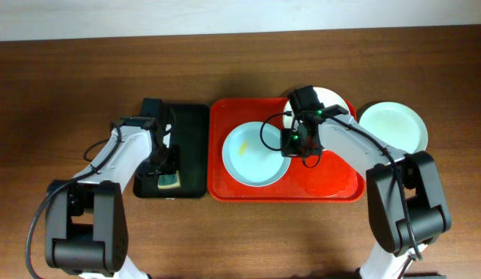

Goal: Clean dirty plates on tray and stack at the side
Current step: 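Lower the left gripper onto the black tray and grasp the sponge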

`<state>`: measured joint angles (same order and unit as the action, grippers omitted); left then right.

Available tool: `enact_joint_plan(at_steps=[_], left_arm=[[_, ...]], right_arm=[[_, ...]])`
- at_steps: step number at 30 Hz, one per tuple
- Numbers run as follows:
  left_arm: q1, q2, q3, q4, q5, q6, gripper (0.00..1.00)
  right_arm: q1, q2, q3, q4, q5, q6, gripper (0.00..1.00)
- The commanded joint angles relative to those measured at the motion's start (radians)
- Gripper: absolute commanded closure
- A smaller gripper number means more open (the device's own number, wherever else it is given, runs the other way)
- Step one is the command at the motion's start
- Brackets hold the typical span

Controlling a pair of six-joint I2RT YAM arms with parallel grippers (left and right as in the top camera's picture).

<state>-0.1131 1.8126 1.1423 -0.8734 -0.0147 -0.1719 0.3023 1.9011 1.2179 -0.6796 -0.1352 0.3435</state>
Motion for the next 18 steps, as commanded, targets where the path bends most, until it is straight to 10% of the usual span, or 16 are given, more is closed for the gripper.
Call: enact_joint_plan(at_steps=[1, 11, 13, 18], left_arm=[[-0.002, 0.013, -0.024, 0.010, 0.014, 0.010, 0.71], [-0.002, 0.013, -0.114, 0.122, 0.015, 0.009, 0.72], [-0.002, 0.013, -0.114, 0.125, 0.015, 0.010, 1.00], [0.000, -0.008, -0.056, 0.077, 0.014, 0.010, 1.00]], right_arm=[[-0.002, 0.003, -0.011, 0.000, 0.008, 0.002, 0.94], [-0.002, 0.003, -0.011, 0.000, 0.008, 0.002, 0.94], [-0.002, 0.003, -0.011, 0.000, 0.008, 0.002, 0.92], [-0.002, 0.003, -0.011, 0.000, 0.008, 0.002, 0.76]])
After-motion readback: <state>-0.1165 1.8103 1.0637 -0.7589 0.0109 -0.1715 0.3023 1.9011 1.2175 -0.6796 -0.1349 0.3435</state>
